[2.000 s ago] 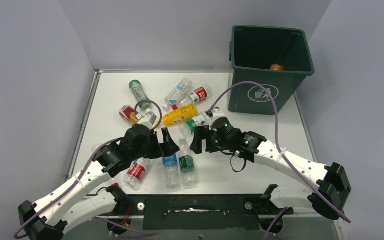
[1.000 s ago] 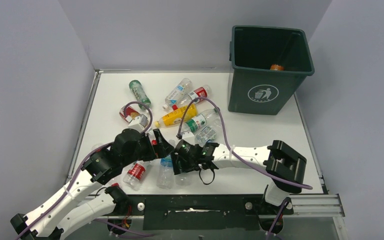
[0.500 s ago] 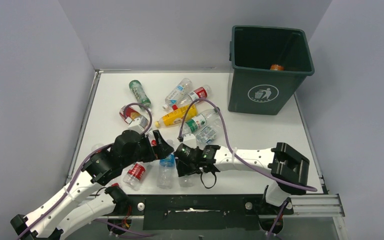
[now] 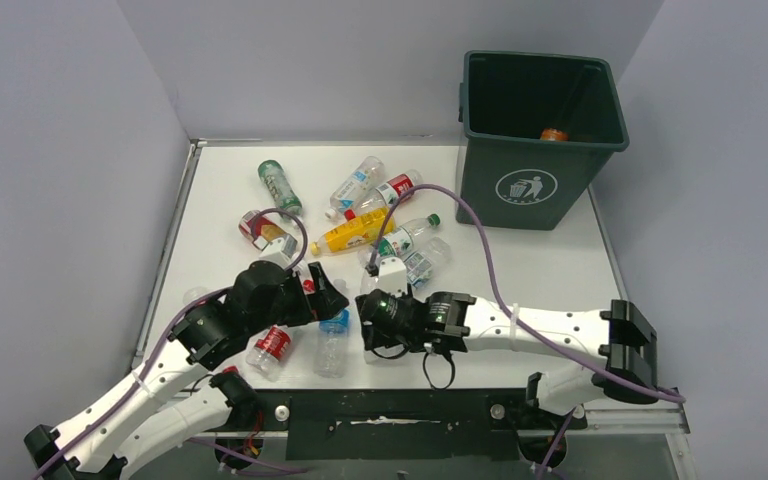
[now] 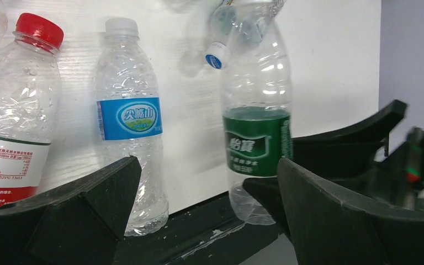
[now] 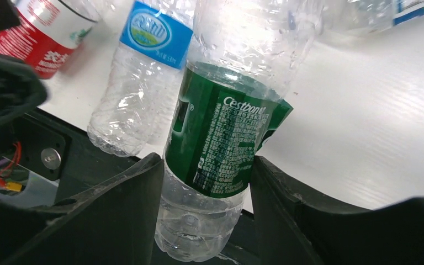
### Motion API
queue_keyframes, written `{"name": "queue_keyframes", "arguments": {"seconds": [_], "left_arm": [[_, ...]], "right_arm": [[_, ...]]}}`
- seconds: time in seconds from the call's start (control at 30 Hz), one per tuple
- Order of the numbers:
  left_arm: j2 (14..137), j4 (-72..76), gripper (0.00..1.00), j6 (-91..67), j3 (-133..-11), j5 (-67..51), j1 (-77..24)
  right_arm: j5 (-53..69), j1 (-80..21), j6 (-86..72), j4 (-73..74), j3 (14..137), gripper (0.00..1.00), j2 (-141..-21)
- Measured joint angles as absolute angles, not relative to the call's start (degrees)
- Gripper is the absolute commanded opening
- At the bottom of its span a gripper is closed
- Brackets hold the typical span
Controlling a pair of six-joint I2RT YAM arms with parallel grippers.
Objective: Put the plastic bottles in the bin
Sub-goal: Pick up the plastic bottle at the center of the board, then place the plastic bottle in the trash bin.
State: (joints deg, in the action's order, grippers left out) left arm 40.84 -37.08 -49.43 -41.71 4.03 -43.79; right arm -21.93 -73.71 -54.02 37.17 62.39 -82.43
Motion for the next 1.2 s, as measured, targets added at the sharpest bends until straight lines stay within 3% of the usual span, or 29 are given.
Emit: {"name": "queue_keyframes", "arguments": {"seconds": [0.7,1.2], "left_arm": [[41.9,-36.2,0.98,-49.4,-41.4,3.8,-43.8],[42.0,-35.9,0.98,-49.4,-40.6,3.8,-43.8]], "right_arm": [[-33.3,-72.2,-43.8,47.6,82.0,0.54,-72.0],[-32.8,-50.1,-25.7,46.3,100.2,0.54,-70.7]]}}
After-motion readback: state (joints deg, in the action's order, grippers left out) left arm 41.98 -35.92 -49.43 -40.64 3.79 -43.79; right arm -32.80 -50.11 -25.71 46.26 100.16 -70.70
